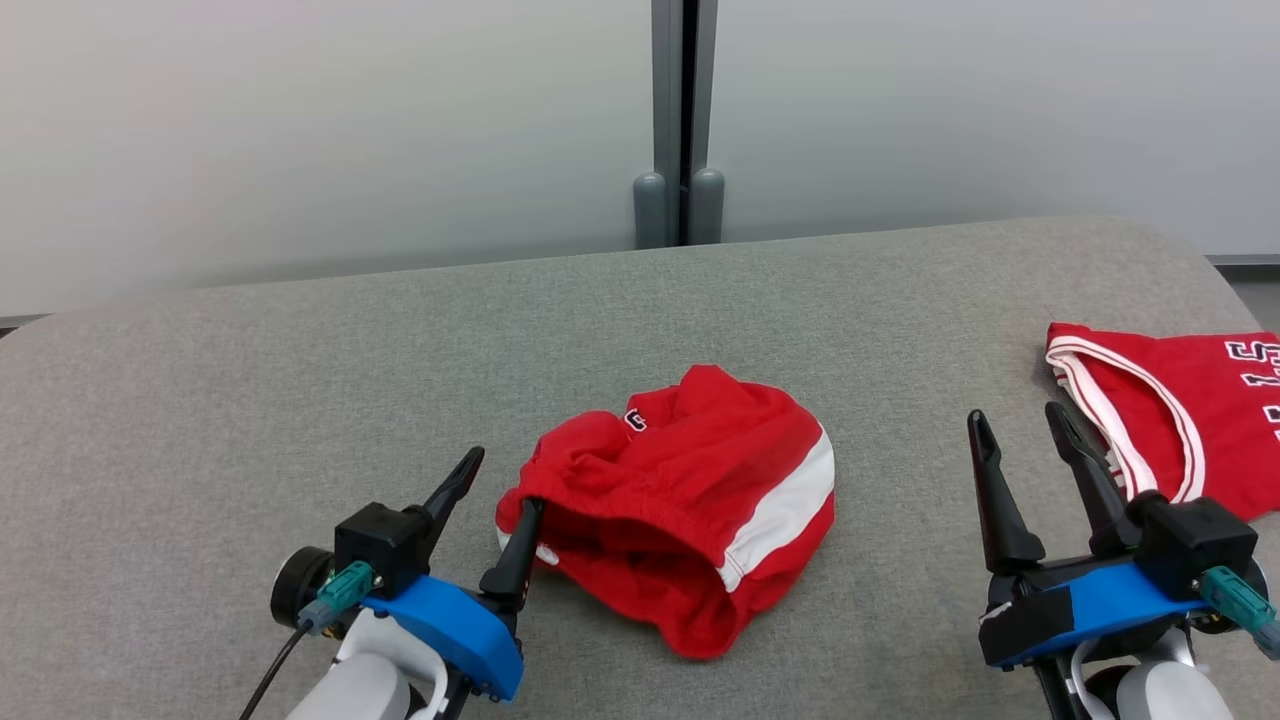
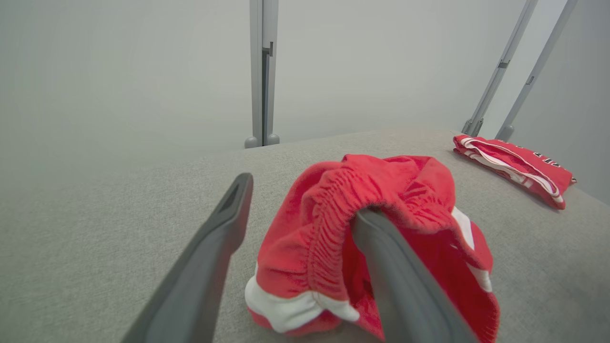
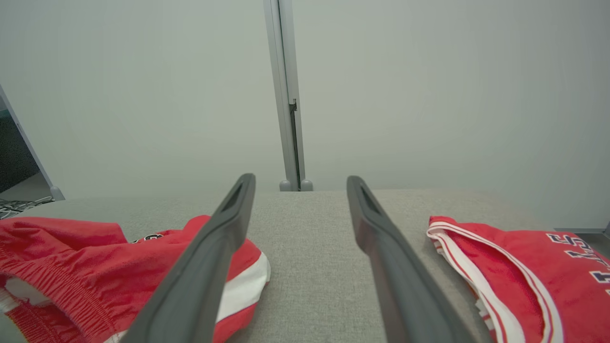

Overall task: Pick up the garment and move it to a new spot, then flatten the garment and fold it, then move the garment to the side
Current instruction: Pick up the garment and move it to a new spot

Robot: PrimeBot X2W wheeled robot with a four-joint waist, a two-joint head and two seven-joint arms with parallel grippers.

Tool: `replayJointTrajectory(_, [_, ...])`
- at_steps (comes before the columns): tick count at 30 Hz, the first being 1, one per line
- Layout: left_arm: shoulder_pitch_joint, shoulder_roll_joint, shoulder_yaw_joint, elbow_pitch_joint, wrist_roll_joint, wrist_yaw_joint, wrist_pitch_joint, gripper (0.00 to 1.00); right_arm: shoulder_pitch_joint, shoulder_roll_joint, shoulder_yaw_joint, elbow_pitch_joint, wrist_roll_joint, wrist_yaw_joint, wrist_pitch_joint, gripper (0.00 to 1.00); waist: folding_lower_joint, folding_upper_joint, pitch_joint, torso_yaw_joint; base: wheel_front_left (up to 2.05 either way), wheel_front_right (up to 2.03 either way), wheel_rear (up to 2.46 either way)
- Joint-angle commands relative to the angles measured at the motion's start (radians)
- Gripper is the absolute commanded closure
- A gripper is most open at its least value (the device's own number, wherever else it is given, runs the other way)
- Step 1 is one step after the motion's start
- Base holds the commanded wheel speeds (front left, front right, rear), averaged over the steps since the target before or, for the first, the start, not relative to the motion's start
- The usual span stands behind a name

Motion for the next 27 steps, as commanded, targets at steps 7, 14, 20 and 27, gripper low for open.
replayJointTrajectory(7, [0.059, 0.035, -0.029, -0.016, -0.011, 0.005, 0.069, 0.00, 0.026, 0.000, -0.004, -0.009, 0.008, 0.000, 0.000, 0.00, 0.0001, 0.0000, -0.001, 0.026, 0.00, 0.00, 0.00])
replayJointTrajectory(14, [0.093, 0.086, -0.041, -0.037, -0.015, 0.007, 0.122, 0.00, 0.031, 0.001, -0.013, -0.014, 0.008, 0.000, -0.004, 0.00, 0.0001, 0.0000, 0.008, 0.041, 0.00, 0.00, 0.00])
replayJointTrajectory(20, [0.130, 0.135, -0.029, -0.070, -0.032, 0.018, 0.141, 0.00, 0.032, 0.002, -0.024, -0.015, 0.008, 0.000, -0.005, 0.00, 0.0001, 0.0000, 0.011, 0.059, 0.00, 0.00, 0.00])
replayJointTrajectory(27, [0.168, 0.162, 0.092, -0.148, -0.098, 0.082, 0.037, 0.00, 0.039, 0.002, -0.044, -0.014, 0.009, 0.000, -0.005, 0.00, 0.0001, 0.0000, 0.005, 0.091, 0.00, 0.00, 0.00])
